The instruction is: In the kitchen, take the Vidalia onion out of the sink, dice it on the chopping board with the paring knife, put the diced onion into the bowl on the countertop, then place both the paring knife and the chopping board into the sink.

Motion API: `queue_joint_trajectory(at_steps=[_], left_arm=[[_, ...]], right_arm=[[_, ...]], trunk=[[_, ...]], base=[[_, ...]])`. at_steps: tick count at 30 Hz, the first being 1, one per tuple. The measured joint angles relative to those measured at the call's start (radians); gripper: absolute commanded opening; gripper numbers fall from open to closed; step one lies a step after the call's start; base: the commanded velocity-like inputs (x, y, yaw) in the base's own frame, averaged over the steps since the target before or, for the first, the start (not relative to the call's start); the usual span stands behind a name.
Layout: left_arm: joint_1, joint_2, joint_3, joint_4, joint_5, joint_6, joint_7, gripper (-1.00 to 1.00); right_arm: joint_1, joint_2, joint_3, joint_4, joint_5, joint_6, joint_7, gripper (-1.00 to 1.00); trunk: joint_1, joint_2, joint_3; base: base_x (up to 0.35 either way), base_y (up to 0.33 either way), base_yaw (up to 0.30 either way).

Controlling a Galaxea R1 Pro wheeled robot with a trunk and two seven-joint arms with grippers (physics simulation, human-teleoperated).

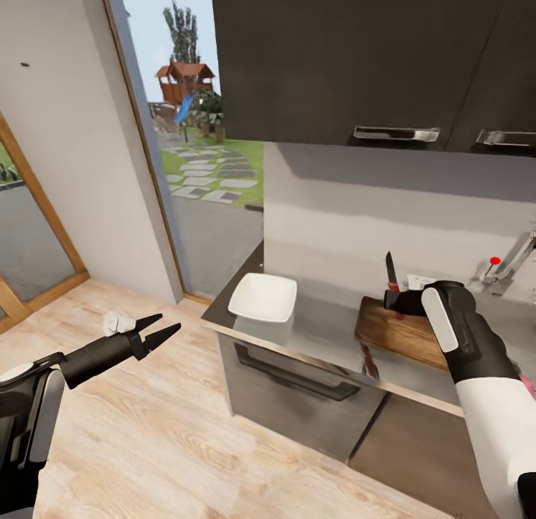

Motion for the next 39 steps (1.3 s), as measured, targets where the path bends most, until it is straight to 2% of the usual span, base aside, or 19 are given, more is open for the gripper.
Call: queue_joint_trajectory(at_steps=[16,23,30,32,36,39], left_arm=[[0.0,-0.001,0.0,0.0,0.0,0.0,0.0,1.0],[0.0,-0.001,0.0,0.0,0.001,0.0,0.0,1.0],[0.0,-0.001,0.0,0.0,0.001,0.0,0.0,1.0],[0.0,-0.001,0.0,0.0,0.001,0.0,0.0,1.0],[0.0,-0.001,0.0,0.0,0.0,0.0,0.0,1.0],[0.0,-0.001,0.0,0.0,0.0,0.0,0.0,1.0]], right_arm=[[0.0,0.0,0.005,-0.001,0.0,0.0,0.0,-1.0],[0.0,0.001,0.041,-0.003,-0.001,0.0,0.0,-1.0],[0.0,0.001,0.049,-0.003,-0.001,0.0,0.0,-1.0],[0.0,0.001,0.06,-0.003,-0.001,0.001,0.001,-1.0],[0.0,0.001,0.12,-0.003,-0.002,0.0,0.001,-1.0],[0.0,0.001,0.137,-0.003,0.0,0.0,0.002,-1.0]], trunk=[[0.0,0.0,0.017],[0.0,0.0,0.02],[0.0,0.0,0.02],[0.0,0.0,0.02],[0.0,0.0,0.02],[0.0,0.0,0.02]], base=[[0.0,-0.282,-0.233],[0.0,-0.312,-0.048],[0.0,-0.305,-0.003],[0.0,-0.274,0.0],[0.0,-0.253,0.0],[0.0,-0.155,0.0]])
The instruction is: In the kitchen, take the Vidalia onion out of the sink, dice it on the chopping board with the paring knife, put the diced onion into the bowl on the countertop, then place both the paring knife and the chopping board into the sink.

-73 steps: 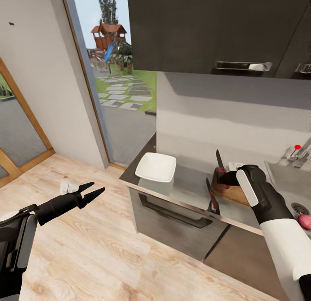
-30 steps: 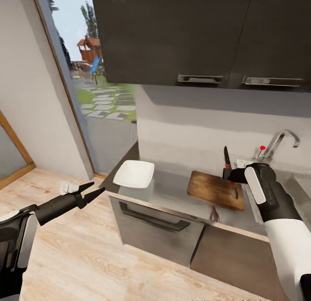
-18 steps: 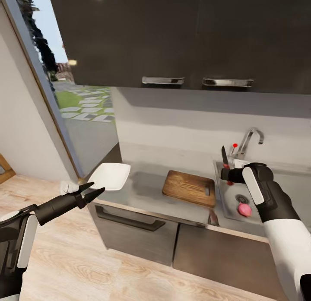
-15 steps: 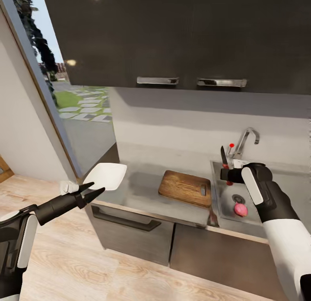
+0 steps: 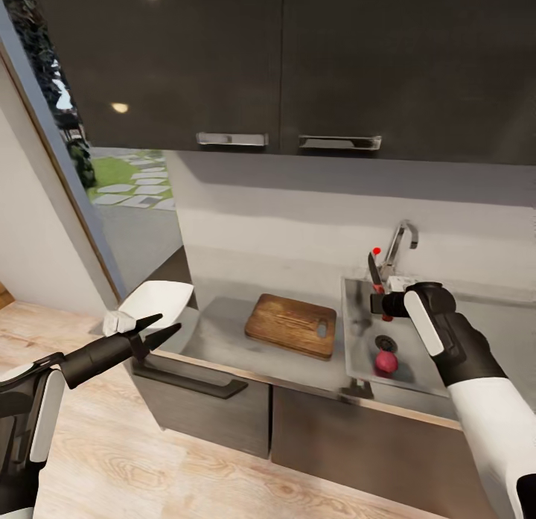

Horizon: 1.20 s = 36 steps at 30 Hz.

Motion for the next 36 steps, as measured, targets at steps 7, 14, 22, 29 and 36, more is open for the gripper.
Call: queue_joint_trajectory(at_steps=[7,14,22,29,36], left_arm=[[0.0,0.001,0.0,0.0,0.0,0.0,0.0,1.0],[0.0,0.001,0.0,0.0,0.0,0.0,0.0,1.0],[0.0,0.002,0.0,0.0,0.0,0.0,0.0,1.0],[0.0,0.002,0.0,0.0,0.0,0.0,0.001,1.0],[0.0,0.001,0.0,0.0,0.0,0.0,0.001,1.0]], right_arm=[[0.003,-0.006,0.041,0.0,0.002,0.0,0.001,-1.0],[0.003,-0.03,0.101,0.0,0.003,0.0,0.003,-1.0],[0.005,-0.083,0.163,-0.006,0.006,0.0,0.009,-1.0],[0.009,-0.179,0.18,-0.024,0.002,-0.001,0.114,-1.0],[0.018,-0.316,0.207,-0.025,-0.017,0.0,0.361,-1.0]], trunk=[[0.0,0.0,0.0],[0.0,0.0,0.0],[0.0,0.0,0.0],[0.0,0.0,0.0],[0.0,0.0,0.0]], base=[[0.0,-0.021,0.0],[0.0,-0.001,0.0],[0.0,0.0,0.0],[0.0,0.0,0.0],[0.0,0.0,0.0]])
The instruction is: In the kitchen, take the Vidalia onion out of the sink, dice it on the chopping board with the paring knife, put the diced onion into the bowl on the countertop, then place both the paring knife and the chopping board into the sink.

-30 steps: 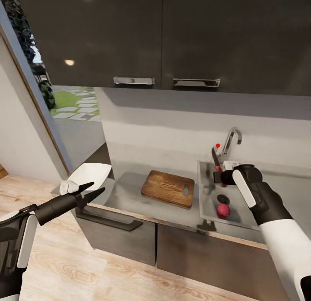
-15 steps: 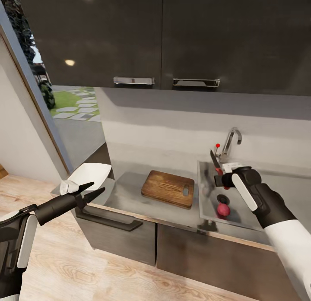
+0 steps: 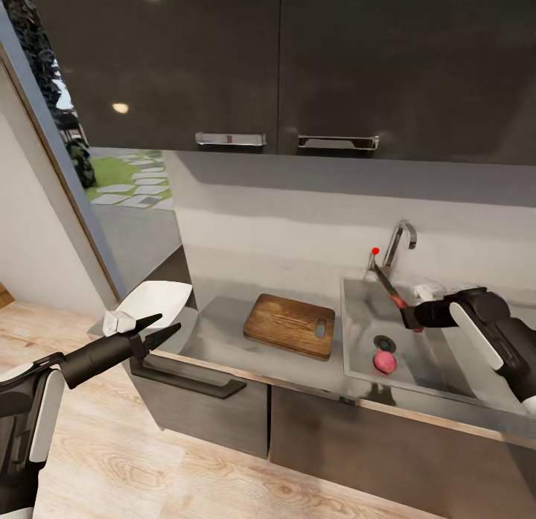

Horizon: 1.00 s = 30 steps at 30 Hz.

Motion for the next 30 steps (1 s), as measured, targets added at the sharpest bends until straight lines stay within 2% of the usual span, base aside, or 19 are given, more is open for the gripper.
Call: queue_joint_trajectory(at_steps=[3,5,8,9,11,12,13,15,16,20,26,30], left_arm=[[0.0,-0.001,0.0,0.0,0.0,0.0,-0.001,1.0],[0.0,-0.001,0.0,0.0,0.0,0.0,0.0,1.0],[0.0,-0.001,0.0,0.0,0.0,0.0,0.0,1.0],[0.0,-0.001,0.0,0.0,0.0,0.0,0.0,1.0],[0.0,-0.001,0.0,0.0,0.0,0.0,0.0,1.0],[0.0,-0.001,0.0,0.0,0.0,0.0,-0.001,1.0],[0.0,-0.001,0.0,0.0,0.0,0.0,0.0,1.0],[0.0,-0.001,0.0,0.0,0.0,0.0,0.0,1.0],[0.0,-0.001,0.0,0.0,0.0,0.0,0.0,1.0],[0.0,-0.001,0.0,0.0,0.0,0.0,-0.001,1.0],[0.0,-0.001,-0.002,0.0,0.0,-0.001,0.0,1.0],[0.0,-0.001,-0.011,0.001,-0.001,-0.001,0.0,1.0]], right_arm=[[0.006,-0.022,0.048,-0.002,-0.002,0.0,0.02,-1.0],[0.008,-0.041,0.095,-0.007,-0.002,-0.008,0.027,-1.0],[0.011,-0.095,0.197,-0.018,-0.001,-0.086,0.035,-1.0],[0.011,-0.134,0.249,-0.02,0.003,-0.136,0.052,-1.0],[0.012,-0.163,0.281,-0.021,0.002,-0.172,0.083,-1.0],[0.012,-0.192,0.306,-0.022,0.005,-0.208,0.125,-1.0],[0.013,-0.204,0.312,-0.022,0.005,-0.223,0.143,-1.0],[0.017,-0.251,0.326,-0.022,0.01,-0.286,0.212,-1.0],[0.028,-0.3,0.332,-0.021,0.017,-0.351,0.269,-1.0],[0.062,-0.383,0.335,-0.016,0.018,-0.43,0.312,-1.0],[0.067,-0.407,0.336,-0.005,0.016,-0.441,0.318,-1.0],[0.068,-0.412,0.336,0.015,0.015,-0.444,0.326,-1.0]], trunk=[[0.0,0.0,0.0],[0.0,0.0,0.0],[0.0,0.0,0.0],[0.0,0.0,0.0],[0.0,0.0,0.0],[0.0,0.0,0.0],[0.0,0.0,0.0],[0.0,0.0,0.0],[0.0,0.0,0.0],[0.0,0.0,0.0],[0.0,0.0,0.0],[0.0,0.0,0.0]], base=[[0.0,0.0,0.0],[0.0,0.0,0.0],[0.0,0.0,0.0],[0.0,0.0,0.0],[0.0,0.0,0.0],[0.0,0.0,0.0],[0.0,0.0,0.0],[0.0,0.0,0.0],[0.0,0.0,0.0],[0.0,0.0,0.0],[0.0,0.0,0.0],[0.0,0.0,0.0]])
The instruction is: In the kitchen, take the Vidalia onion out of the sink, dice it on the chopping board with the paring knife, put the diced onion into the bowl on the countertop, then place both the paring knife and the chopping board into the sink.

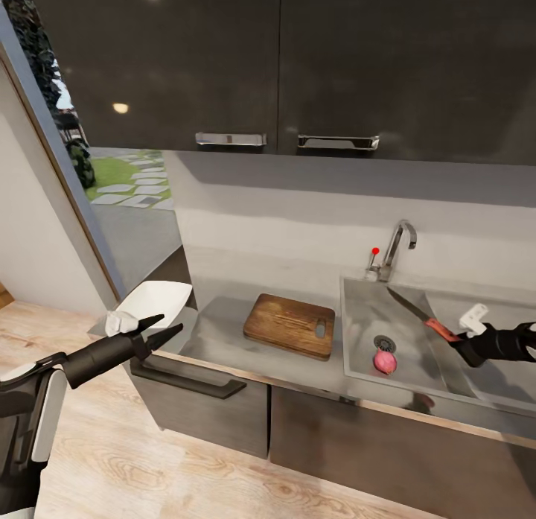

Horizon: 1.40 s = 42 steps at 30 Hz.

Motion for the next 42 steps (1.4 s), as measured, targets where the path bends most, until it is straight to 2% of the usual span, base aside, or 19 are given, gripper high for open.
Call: queue_joint_trajectory(at_steps=[3,4,6,9,11,13,20,24,29,30,33,36,42], left_arm=[[0.0,0.0,-0.032,0.0,-0.001,0.0,0.0,1.0],[0.0,-0.006,-0.055,0.0,0.0,0.0,0.0,1.0],[0.0,-0.018,-0.071,0.0,-0.001,0.0,0.001,1.0],[0.0,-0.038,-0.084,0.0,-0.001,0.0,0.01,1.0],[0.0,-0.048,-0.09,0.0,-0.001,0.0,0.024,1.0],[0.0,-0.052,-0.096,0.0,-0.001,0.0,0.028,1.0],[0.0,-0.056,-0.127,0.001,-0.001,0.0,0.032,1.0],[0.0,-0.055,-0.13,0.001,-0.001,0.0,0.035,1.0],[0.0,-0.055,-0.133,0.001,-0.002,-0.002,0.037,1.0],[0.0,-0.056,-0.164,0.001,-0.003,-0.002,0.042,1.0],[0.0,-0.056,-0.215,0.001,-0.005,-0.003,0.069,1.0],[0.0,-0.055,-0.232,0.001,-0.006,-0.003,0.107,1.0],[0.0,-0.054,-0.24,0.001,-0.006,-0.002,0.134,1.0]], right_arm=[[0.0,-0.002,0.0,0.033,0.002,-0.056,0.058,-1.0],[0.0,-0.003,-0.001,0.072,0.004,-0.125,0.101,-1.0],[0.0,-0.004,-0.002,0.108,0.005,-0.184,0.138,-1.0],[0.0,-0.008,-0.006,0.153,0.005,-0.251,0.218,-1.0],[0.0,-0.023,-0.009,0.179,0.006,-0.304,0.322,-1.0],[0.0,-0.028,-0.01,0.187,0.006,-0.335,0.351,-1.0],[0.0,-0.031,-0.016,0.195,0.006,-0.358,0.363,-1.0],[0.0,-0.031,-0.062,0.195,0.005,-0.357,0.364,-1.0],[0.001,-0.031,-0.093,0.195,0.004,-0.357,0.365,-1.0],[0.001,-0.031,-0.102,0.195,0.004,-0.356,0.366,-1.0],[0.001,-0.03,-0.106,0.195,0.004,-0.355,0.367,-1.0],[0.001,-0.03,-0.107,0.195,0.004,-0.354,0.367,-1.0],[0.001,-0.03,-0.107,0.195,0.004,-0.353,0.367,-1.0]], trunk=[[0.0,0.0,0.0],[0.0,0.0,0.0],[0.0,0.0,0.0],[0.0,0.0,0.0],[0.0,0.0,0.0],[0.0,0.0,0.0],[0.0,0.0,0.0],[0.0,0.0,0.0],[0.0,0.0,0.0],[0.0,0.0,0.0],[0.0,0.0,0.0],[0.0,0.0,0.0],[0.0,0.0,0.0]], base=[[0.0,0.0,0.0],[0.0,0.0,0.0],[0.0,0.0,0.0],[0.0,0.0,0.0],[0.0,0.0,0.0],[0.0,0.0,0.0],[0.0,-0.065,0.0],[0.0,-0.252,-0.01],[0.0,-0.092,-0.197],[0.0,-0.009,-0.276],[0.0,-0.004,-0.28],[0.0,-0.001,-0.283],[0.0,0.0,-0.197]])
